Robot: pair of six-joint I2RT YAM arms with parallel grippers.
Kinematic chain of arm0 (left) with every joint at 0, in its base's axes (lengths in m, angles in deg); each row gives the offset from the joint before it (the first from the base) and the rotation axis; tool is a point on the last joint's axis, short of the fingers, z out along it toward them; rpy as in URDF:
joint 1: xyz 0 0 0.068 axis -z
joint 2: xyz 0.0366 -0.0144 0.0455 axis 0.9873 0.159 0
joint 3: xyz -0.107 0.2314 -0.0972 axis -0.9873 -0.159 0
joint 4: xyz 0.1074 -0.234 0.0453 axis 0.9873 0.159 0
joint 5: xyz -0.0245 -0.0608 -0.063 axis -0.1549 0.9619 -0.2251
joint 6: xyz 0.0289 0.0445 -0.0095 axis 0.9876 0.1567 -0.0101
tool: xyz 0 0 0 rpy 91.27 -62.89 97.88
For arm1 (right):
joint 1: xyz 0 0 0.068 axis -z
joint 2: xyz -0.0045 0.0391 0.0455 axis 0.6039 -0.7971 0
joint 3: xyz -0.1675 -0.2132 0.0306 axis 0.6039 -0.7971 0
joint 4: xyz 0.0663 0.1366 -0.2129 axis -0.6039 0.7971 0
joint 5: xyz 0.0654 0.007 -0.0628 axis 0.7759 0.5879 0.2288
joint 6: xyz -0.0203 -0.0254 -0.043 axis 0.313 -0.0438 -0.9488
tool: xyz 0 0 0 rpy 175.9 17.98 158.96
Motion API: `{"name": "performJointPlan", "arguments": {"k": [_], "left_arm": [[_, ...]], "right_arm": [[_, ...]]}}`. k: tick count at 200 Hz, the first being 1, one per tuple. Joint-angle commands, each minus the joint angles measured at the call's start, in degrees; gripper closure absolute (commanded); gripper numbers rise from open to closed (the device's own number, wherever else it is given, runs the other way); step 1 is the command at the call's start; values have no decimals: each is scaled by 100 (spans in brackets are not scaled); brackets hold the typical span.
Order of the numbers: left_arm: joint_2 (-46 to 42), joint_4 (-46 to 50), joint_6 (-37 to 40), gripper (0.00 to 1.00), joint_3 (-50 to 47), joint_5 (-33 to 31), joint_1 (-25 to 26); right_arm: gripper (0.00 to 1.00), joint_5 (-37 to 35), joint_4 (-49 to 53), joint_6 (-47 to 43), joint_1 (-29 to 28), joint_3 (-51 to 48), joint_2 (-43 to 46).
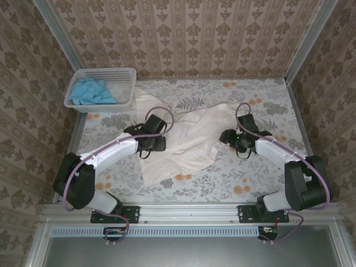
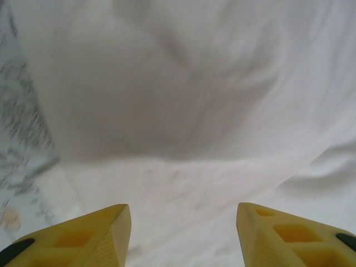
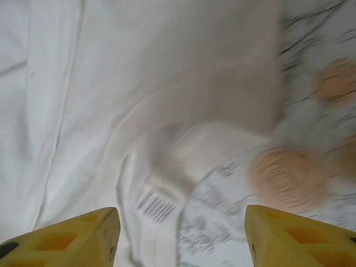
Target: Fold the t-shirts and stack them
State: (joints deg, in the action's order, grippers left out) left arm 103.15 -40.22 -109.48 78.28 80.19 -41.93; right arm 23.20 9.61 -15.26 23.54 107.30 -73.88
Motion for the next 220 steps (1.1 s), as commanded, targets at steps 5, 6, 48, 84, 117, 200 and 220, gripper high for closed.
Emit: {"name": "performJointPlan", "arguments": {"k": [5, 6, 48, 84, 117, 200, 220], "left_arm": [[-332, 183, -214, 47, -376, -212, 52], [-332, 203, -221, 47, -390, -217, 53], [-279, 183, -197, 47, -757, -116, 160], [-82, 238, -122, 47, -773, -114, 202], [96, 276, -97, 46, -818, -163, 212], [462, -37, -120, 52, -1018, -276, 219], [506, -130, -122, 55, -1025, -267, 196]], "right_arm": [[38, 39, 129, 146, -471, -33, -43], [38, 21, 133, 148, -491, -39, -38], [39, -200, 77, 408, -855, -330, 318], [40, -180, 291, 352, -993, -269, 322], [40, -219, 317, 359, -999, -299, 389], [40, -165, 251, 394, -1004, -238, 266], [40, -156, 237, 411, -1004, -247, 249]]}}
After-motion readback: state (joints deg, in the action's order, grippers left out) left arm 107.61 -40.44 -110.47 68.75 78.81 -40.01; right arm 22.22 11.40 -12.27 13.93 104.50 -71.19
